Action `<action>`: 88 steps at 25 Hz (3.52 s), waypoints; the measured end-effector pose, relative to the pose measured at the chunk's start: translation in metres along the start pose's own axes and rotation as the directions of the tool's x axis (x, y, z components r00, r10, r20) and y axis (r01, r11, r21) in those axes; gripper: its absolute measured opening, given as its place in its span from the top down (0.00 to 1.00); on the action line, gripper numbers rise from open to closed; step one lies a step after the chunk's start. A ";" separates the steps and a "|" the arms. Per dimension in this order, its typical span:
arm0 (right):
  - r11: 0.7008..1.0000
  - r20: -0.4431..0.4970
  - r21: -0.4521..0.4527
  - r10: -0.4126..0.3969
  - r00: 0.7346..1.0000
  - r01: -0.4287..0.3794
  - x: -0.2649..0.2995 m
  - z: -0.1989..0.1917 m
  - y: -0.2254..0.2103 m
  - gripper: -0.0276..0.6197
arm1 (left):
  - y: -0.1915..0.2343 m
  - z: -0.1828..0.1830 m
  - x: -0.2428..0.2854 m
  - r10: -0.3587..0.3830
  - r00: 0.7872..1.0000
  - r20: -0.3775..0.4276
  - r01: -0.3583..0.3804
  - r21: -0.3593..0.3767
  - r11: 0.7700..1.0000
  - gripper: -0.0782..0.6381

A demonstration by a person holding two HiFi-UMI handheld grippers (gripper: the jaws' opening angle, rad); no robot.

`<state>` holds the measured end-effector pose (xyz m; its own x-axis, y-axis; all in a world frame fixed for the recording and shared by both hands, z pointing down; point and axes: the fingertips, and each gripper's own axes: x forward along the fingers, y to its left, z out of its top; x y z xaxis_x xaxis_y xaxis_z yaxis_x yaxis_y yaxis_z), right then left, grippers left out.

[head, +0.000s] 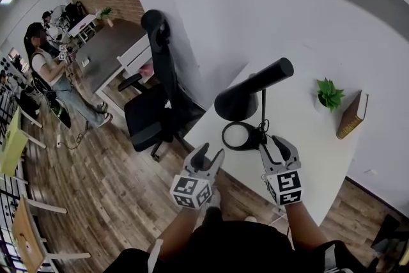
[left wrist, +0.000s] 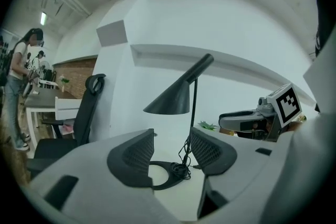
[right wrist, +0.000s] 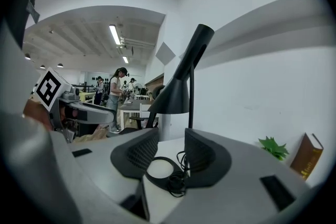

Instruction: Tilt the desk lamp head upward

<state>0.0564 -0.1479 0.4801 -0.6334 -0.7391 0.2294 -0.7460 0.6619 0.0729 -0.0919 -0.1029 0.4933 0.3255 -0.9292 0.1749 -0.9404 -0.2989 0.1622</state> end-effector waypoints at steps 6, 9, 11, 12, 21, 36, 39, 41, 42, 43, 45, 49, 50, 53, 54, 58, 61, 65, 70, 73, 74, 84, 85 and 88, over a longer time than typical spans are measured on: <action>0.996 -0.010 0.008 -0.085 0.996 0.085 0.029 0.003 -0.028 0.67 | 0.021 0.017 0.036 -0.108 0.992 0.072 0.122 -0.236 0.964 0.52; 0.993 -0.020 0.007 -0.114 0.993 0.114 0.042 0.003 -0.039 0.66 | 0.041 0.018 0.052 -0.144 0.980 0.139 0.194 -0.481 0.855 0.48; 0.992 -0.032 0.007 -0.128 0.991 0.128 0.051 0.001 -0.045 0.65 | 0.051 0.016 0.062 -0.166 0.970 0.178 0.240 -0.587 0.774 0.47; 0.991 -0.040 0.006 -0.132 0.990 0.132 0.055 0.000 -0.047 0.65 | 0.054 0.016 0.066 -0.178 0.964 0.200 0.265 -0.623 0.736 0.46; 0.985 -0.104 -0.029 -0.170 0.980 0.168 0.085 -0.013 -0.056 0.65 | 0.053 0.032 0.101 -0.254 0.899 0.357 0.436 -0.781 0.448 0.47; 0.974 -0.073 -0.064 -0.220 0.973 0.215 0.100 -0.003 -0.054 0.80 | 0.056 0.035 0.122 -0.289 0.844 0.451 0.519 -0.822 0.234 0.57; 0.973 -0.064 -0.045 -0.230 0.971 0.228 0.099 0.001 -0.056 0.88 | 0.058 0.040 0.121 -0.288 0.833 0.473 0.535 -0.822 0.197 0.72; 0.974 -0.066 -0.031 -0.227 0.972 0.225 0.100 0.001 -0.056 0.89 | 0.058 0.042 0.121 -0.294 0.824 0.484 0.543 -0.823 0.169 0.75; 0.974 -0.068 -0.024 -0.226 0.972 0.224 0.100 0.000 -0.056 0.89 | 0.058 0.041 0.121 -0.297 0.821 0.488 0.546 -0.824 0.153 0.75; 0.974 -0.070 -0.017 -0.225 0.972 0.224 0.100 0.000 -0.057 0.89 | 0.059 0.041 0.120 -0.300 0.818 0.491 0.547 -0.826 0.139 0.76; 0.974 -0.066 -0.004 -0.225 0.972 0.226 0.100 0.000 -0.057 0.89 | 0.059 0.041 0.120 -0.301 0.816 0.493 0.546 -0.830 0.119 0.77; 0.970 -0.066 -0.028 -0.242 0.968 0.240 0.101 0.001 -0.056 0.89 | 0.059 0.042 0.120 -0.311 0.820 0.481 0.534 -0.838 0.112 0.77; 0.969 -0.066 -0.031 -0.247 0.967 0.246 0.101 0.001 -0.056 0.89 | 0.059 0.042 0.121 -0.314 0.821 0.476 0.531 -0.840 0.115 0.77; 0.965 -0.062 -0.025 -0.263 0.963 0.262 0.101 0.001 -0.057 0.89 | 0.059 0.043 0.120 -0.323 0.824 0.465 0.526 -0.840 0.133 0.77; 0.964 -0.061 -0.024 -0.267 0.962 0.267 0.101 0.001 -0.057 0.89 | 0.060 0.043 0.120 -0.325 0.826 0.461 0.524 -0.840 0.140 0.77; 0.962 -0.057 -0.013 -0.272 0.961 0.271 0.101 0.000 -0.057 0.89 | 0.063 0.045 0.119 -0.334 0.834 0.439 0.510 -0.845 0.162 0.77; 0.961 -0.059 -0.009 -0.275 0.960 0.275 0.100 0.000 -0.057 0.89 | 0.067 0.053 0.117 -0.338 0.835 0.434 0.513 -0.836 0.193 0.78; 0.960 -0.064 -0.009 -0.280 0.958 0.280 0.100 0.001 -0.057 0.89 | 0.073 0.064 0.114 -0.339 0.835 0.433 0.520 -0.821 0.234 0.78; 0.959 -0.073 -0.009 -0.281 0.957 0.282 0.100 0.000 -0.057 0.89 | 0.082 0.080 0.109 -0.338 0.833 0.438 0.540 -0.774 0.329 0.78; 0.958 -0.079 -0.008 -0.287 0.955 0.287 0.100 -0.001 -0.057 0.89 | 0.087 0.094 0.105 -0.339 0.828 0.448 0.557 -0.731 0.395 0.78; 0.957 -0.081 -0.007 -0.290 0.954 0.290 0.099 0.000 -0.058 0.89 | 0.089 0.099 0.104 -0.339 0.826 0.451 0.561 -0.717 0.413 0.78; 0.953 -0.066 -0.008 -0.301 0.951 0.301 0.100 0.001 -0.057 0.89 | 0.102 0.148 0.092 -0.333 0.791 0.513 0.610 -0.622 0.490 0.81; 0.953 -0.065 -0.007 -0.301 0.951 0.302 0.100 0.001 -0.057 0.89 | 0.103 0.153 0.091 -0.331 0.789 0.517 0.611 -0.612 0.501 0.82; 0.954 -0.067 -0.008 -0.301 0.951 0.301 0.100 0.001 -0.056 0.89 | 0.104 0.166 0.088 -0.326 0.782 0.531 0.617 -0.582 0.530 0.82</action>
<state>0.0348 -0.2592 0.4977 -0.3644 -0.8939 0.2613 -0.9005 0.4097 0.1459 -0.1780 -0.2516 0.3643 0.5092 -0.7444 -0.4320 -0.2400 -0.6048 0.7594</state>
